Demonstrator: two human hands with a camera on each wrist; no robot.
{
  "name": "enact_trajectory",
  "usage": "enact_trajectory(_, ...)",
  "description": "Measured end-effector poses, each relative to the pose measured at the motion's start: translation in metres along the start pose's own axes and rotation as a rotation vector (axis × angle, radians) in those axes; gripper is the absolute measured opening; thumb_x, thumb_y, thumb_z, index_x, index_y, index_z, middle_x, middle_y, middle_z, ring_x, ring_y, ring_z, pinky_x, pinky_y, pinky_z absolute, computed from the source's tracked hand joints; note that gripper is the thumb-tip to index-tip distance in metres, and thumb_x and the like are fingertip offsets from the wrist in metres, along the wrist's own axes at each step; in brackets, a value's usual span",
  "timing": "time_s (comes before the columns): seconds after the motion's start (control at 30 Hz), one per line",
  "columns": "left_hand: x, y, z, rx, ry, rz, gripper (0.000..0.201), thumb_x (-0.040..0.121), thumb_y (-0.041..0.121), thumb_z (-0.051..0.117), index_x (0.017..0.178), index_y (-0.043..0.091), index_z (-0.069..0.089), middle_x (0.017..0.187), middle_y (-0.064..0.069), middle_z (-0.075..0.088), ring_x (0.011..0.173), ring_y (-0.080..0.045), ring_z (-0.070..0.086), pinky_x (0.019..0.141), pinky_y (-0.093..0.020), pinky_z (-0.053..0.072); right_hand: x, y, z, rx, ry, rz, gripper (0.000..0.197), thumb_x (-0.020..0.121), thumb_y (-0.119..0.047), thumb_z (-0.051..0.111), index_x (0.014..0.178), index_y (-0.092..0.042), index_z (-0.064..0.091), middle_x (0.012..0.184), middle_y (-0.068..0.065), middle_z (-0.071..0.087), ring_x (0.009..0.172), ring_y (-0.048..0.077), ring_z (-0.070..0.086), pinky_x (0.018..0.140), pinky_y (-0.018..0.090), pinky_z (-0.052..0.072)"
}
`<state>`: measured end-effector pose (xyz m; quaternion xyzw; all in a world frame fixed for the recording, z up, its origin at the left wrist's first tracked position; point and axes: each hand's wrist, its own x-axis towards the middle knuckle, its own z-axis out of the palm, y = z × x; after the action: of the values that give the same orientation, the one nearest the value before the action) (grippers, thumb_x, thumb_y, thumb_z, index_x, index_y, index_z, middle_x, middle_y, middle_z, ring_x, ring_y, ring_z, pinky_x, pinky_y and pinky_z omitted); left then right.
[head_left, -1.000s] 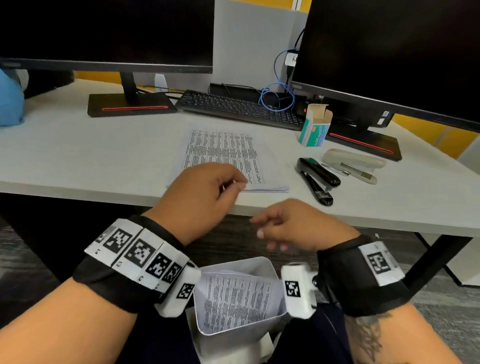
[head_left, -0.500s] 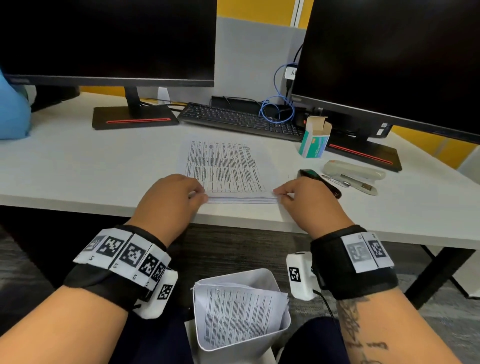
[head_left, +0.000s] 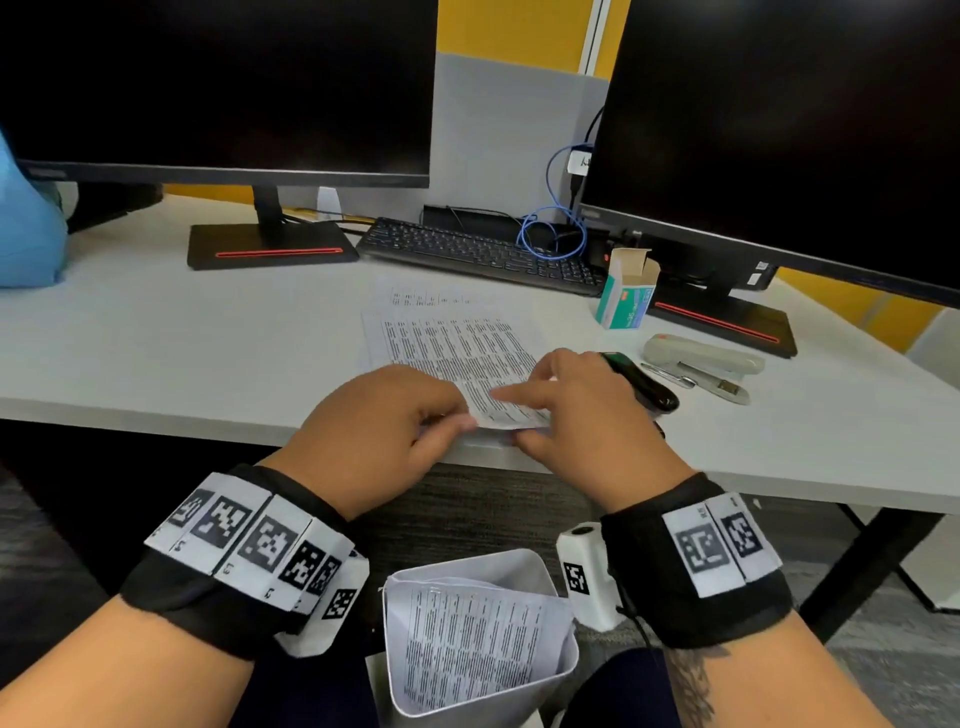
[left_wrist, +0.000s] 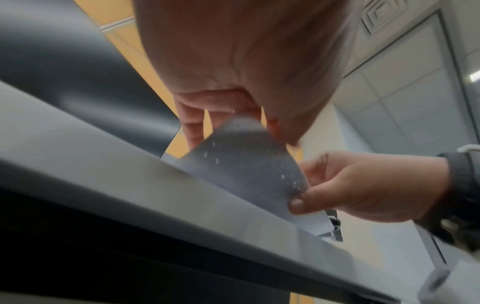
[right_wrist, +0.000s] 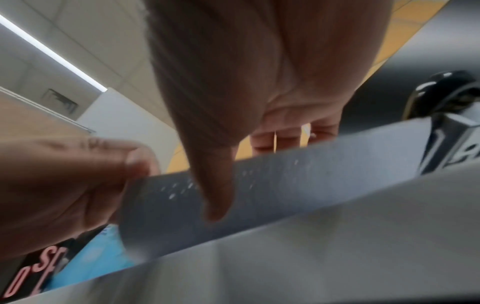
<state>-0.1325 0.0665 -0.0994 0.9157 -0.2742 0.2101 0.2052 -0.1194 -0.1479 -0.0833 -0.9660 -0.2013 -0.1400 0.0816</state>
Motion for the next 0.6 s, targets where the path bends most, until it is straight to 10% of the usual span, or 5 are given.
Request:
enact_trajectory(0.13, -0.002, 0.0, -0.014, -0.268, 0.356, -0.413, 0.043, 0.094, 0.059, 0.032, 0.101, 0.025, 0.058, 0.085, 0.007, 0.062, 0.079, -0.011, 0.06, 0.071, -0.031, 0.05, -0.006, -0.011, -0.007, 0.128, 0.001, 0.021, 0.025, 0.093, -0.024, 0.054, 0.106, -0.031, 0.074, 0.094, -0.003, 0.056, 0.093, 0.017, 0.056, 0.073, 0.03, 0.04)
enact_trajectory(0.3, 0.008, -0.009, -0.025, -0.932, 0.133, -1.029, 0.048, 0.098, 0.057, 0.039, 0.115, 0.013, 0.048, 0.066, -0.013, 0.066, 0.051, -0.024, 0.063, 0.049, -0.032, 0.053, -0.024, -0.019, -0.032, 0.291, -0.138, 0.019, 0.025, 0.086, -0.019, 0.06, 0.1, -0.035, 0.073, 0.092, -0.012, 0.06, 0.082, 0.004, 0.056, 0.076, 0.025, 0.047)
enact_trajectory(0.47, 0.009, -0.017, -0.011, -1.129, 0.227, -1.028, 0.069, 0.086, 0.01, 0.071, 0.144, 0.013, 0.035, 0.116, -0.017, 0.064, 0.092, -0.032, 0.069, 0.084, -0.047, 0.056, -0.037, -0.027, -0.036, 0.375, -0.558, -0.03, 0.034, 0.076, -0.032, 0.079, 0.107, -0.041, 0.07, 0.093, -0.013, 0.058, 0.078, 0.0, 0.055, 0.078, 0.022, 0.05)
enact_trajectory(0.6, 0.008, -0.012, -0.008, -1.029, 0.091, -0.893, 0.058, 0.084, -0.012, 0.06, 0.133, 0.016, 0.048, 0.104, -0.013, 0.073, 0.089, -0.032, 0.072, 0.08, -0.046, 0.058, -0.038, -0.024, -0.039, 0.522, -0.474, 0.055, 0.04, 0.07, -0.057, 0.077, 0.106, -0.039, 0.07, 0.091, -0.006, 0.065, 0.079, 0.006, 0.06, 0.077, 0.028, 0.051)
